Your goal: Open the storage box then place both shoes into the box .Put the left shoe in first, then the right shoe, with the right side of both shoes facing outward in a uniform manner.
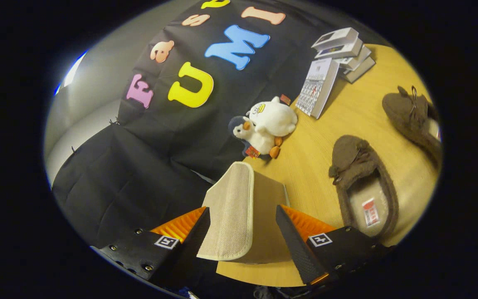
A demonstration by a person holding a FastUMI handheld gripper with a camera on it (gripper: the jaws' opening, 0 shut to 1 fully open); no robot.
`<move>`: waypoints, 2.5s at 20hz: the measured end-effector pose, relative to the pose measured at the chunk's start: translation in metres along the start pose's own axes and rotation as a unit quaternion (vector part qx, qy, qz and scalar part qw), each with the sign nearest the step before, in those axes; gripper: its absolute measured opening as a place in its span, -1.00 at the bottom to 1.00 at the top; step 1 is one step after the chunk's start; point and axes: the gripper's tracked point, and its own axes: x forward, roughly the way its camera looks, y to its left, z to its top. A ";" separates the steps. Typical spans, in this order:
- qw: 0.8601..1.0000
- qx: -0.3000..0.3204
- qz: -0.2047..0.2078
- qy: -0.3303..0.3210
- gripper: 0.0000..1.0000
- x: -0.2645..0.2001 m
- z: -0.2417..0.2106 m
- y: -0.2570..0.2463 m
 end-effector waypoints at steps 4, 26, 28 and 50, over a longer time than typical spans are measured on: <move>0.997 0.075 0.013 0.031 0.95 0.010 -0.020 -0.003; 0.974 0.103 0.106 0.169 -0.25 -0.001 -0.057 0.052; 0.975 0.094 0.104 0.171 -0.25 0.008 -0.063 0.057; 0.988 0.005 0.093 0.127 -1.00 0.011 -0.019 0.162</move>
